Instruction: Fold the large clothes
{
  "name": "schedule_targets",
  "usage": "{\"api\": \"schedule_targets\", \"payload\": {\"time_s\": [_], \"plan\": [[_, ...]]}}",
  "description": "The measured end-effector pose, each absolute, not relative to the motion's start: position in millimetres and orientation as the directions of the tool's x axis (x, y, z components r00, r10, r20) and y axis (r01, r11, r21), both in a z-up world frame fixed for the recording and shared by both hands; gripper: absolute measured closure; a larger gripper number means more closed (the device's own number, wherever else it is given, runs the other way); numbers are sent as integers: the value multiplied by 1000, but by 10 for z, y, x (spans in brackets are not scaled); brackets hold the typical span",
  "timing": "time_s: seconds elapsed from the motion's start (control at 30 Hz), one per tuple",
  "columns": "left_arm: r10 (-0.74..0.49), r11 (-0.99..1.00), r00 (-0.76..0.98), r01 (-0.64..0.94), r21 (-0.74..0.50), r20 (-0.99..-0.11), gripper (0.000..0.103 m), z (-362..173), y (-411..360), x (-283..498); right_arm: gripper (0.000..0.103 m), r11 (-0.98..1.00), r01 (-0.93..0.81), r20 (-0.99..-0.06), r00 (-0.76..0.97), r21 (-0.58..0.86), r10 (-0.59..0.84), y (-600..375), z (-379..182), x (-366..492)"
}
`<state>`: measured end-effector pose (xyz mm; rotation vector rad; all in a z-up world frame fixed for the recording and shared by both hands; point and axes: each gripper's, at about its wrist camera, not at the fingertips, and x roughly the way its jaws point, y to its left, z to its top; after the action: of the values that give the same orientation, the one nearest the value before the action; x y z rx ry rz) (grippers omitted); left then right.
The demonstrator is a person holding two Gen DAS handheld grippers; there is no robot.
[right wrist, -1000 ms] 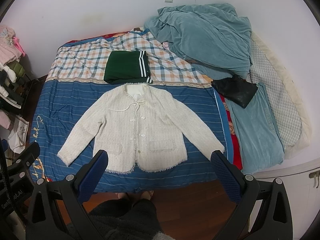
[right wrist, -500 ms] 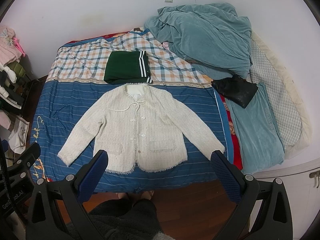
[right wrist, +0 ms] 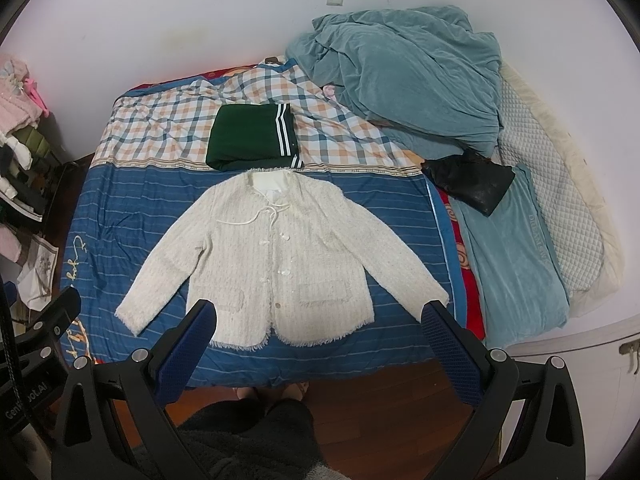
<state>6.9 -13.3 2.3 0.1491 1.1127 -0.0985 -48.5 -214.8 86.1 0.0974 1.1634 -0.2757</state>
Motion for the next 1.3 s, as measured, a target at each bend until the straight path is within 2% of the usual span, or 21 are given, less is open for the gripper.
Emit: {"api": "schedule_targets", "payload": {"time_s": [0.93, 1.07, 1.3], "plan": [[3, 985, 471, 148, 83, -882, 0, 24, -212, 252, 0, 956, 288, -922, 351, -61, -164, -2110, 845, -297], [31, 983, 520, 138, 120, -853, 0, -153, -131, 473, 0, 946, 321, -927, 338, -50, -164, -2042, 727, -224], [76, 969, 541, 157, 190, -838, 0, -710, -110, 822, 0, 900, 435, -935, 305, -34, -183, -2185, 147, -114]]}}
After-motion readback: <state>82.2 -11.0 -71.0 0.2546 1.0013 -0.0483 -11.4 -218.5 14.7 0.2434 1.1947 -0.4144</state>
